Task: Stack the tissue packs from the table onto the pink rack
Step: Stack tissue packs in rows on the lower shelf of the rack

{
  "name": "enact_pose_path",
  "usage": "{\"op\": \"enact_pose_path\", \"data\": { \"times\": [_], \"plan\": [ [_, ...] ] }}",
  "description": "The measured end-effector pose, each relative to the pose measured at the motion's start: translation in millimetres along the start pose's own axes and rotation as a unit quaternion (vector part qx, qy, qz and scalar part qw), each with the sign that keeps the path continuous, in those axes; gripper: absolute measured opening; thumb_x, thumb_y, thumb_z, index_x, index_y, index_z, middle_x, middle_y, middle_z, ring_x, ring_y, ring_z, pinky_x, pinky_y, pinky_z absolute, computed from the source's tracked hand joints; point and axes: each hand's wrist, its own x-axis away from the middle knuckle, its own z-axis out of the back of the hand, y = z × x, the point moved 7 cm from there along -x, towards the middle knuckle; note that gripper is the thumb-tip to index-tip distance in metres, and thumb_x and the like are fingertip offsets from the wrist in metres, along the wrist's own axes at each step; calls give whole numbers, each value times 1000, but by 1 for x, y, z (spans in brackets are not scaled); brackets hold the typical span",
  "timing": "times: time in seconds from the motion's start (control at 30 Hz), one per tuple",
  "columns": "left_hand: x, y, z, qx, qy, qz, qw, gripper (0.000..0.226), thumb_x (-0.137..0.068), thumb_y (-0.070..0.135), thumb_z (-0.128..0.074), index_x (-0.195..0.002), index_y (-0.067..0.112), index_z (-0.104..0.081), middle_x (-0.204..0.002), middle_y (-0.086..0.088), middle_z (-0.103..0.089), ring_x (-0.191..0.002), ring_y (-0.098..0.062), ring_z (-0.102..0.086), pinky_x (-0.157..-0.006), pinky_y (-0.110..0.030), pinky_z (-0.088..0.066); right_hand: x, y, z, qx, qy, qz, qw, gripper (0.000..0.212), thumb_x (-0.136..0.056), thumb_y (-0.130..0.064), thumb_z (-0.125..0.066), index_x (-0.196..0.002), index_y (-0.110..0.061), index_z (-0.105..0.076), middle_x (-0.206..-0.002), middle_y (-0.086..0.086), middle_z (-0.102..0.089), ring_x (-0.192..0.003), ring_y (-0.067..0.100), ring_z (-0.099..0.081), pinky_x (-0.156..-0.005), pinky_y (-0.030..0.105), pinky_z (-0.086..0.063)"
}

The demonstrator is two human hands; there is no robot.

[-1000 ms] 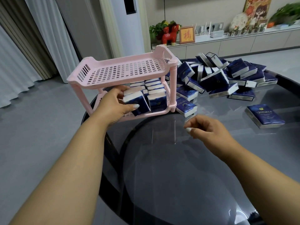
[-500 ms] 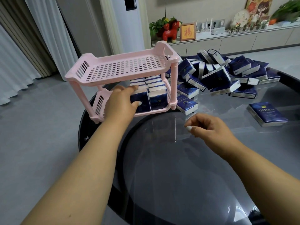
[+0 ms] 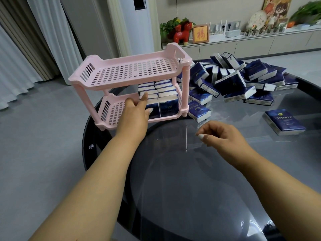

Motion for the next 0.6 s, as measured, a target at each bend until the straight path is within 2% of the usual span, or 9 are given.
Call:
{"op": "enact_pose_path", "data": {
  "times": [0.07, 0.13, 0.23, 0.33, 0.4, 0.47, 0.53, 0.6],
  "plan": [
    [5, 2, 3, -29, 2, 12, 1000, 56, -101, 34, -45, -153, 26, -25, -134, -9, -37, -118, -24, -44, -98, -31, -36, 1, -1, 0, 1, 4, 2, 1000, 4, -81, -21, -65, -78, -21, -68, -73, 1, -65, -70, 17, -57, -71, 46, -52],
    [12, 9, 13, -81, 42, 11, 996, 58, -100, 37, -46, -153, 25, -26, -133, -13, -38, -118, -28, -44, -97, -40, -42, 2, -2, 1, 7, 7, -2, 1000, 5, -84, -18, -65, -79, -19, -68, -75, 3, -65, -70, 18, -57, -71, 45, -52],
    [28, 29, 27, -81, 130, -26, 988, 48, -97, 30, -53, -142, 14, -46, -123, -16, -47, -111, -31, -48, -90, -44, -47, 3, -3, 1, 15, 13, -9, 1000, 8, -85, -15, -64, -78, -18, -67, -74, 2, -65, -70, 17, -57, -71, 45, -52],
    [47, 62, 26, -28, 191, -124, 973, 30, -93, 22, -54, -114, 3, -64, -105, -18, -56, -94, -34, -56, -77, -40, -48, 3, -5, 1, 0, 23, -20, 1000, 7, -85, -17, -64, -79, -13, -65, -76, 13, -63, -69, 18, -54, -72, 50, -51],
    [56, 86, 13, -3, 167, -173, 971, 29, -91, 23, -49, -105, 3, -65, -100, -15, -58, -90, -31, -57, -76, -34, -45, 2, -8, 4, -5, 24, -34, 999, 14, -87, -21, -63, -81, -7, -63, -74, 13, -59, -69, 19, -53, -72, 50, -52],
    [60, 106, -7, 14, 113, -203, 973, 29, -91, 22, -51, -109, 3, -64, -104, -14, -58, -96, -30, -57, -84, -35, -47, -1, -11, 14, -1, 48, -48, 998, 21, -88, -23, -62, -83, -3, -62, -71, 9, -57, -67, 19, -52, -71, 45, -51],
    [57, 124, -31, 22, 24, -198, 980, 35, -93, 21, -55, -123, 3, -57, -120, -13, -54, -113, -30, -53, -100, -39, -44, -5, -11, 33, 1, 104, -69, 992, 21, -88, -24, -61, -82, -4, -63, -71, 7, -59, -68, 19, -54, -73, 43, -51],
    [52, 137, -54, 19, -51, -174, 983, 47, -97, 26, -52, -139, 7, -43, -140, -9, -40, -132, -25, -37, -111, -31, -27, -8, -7, 56, 6, 163, -91, 982, 19, -88, -25, -60, -78, -9, -63, -71, 6, -62, -71, 21, -57, -74, 43, -52]
  ]
}}
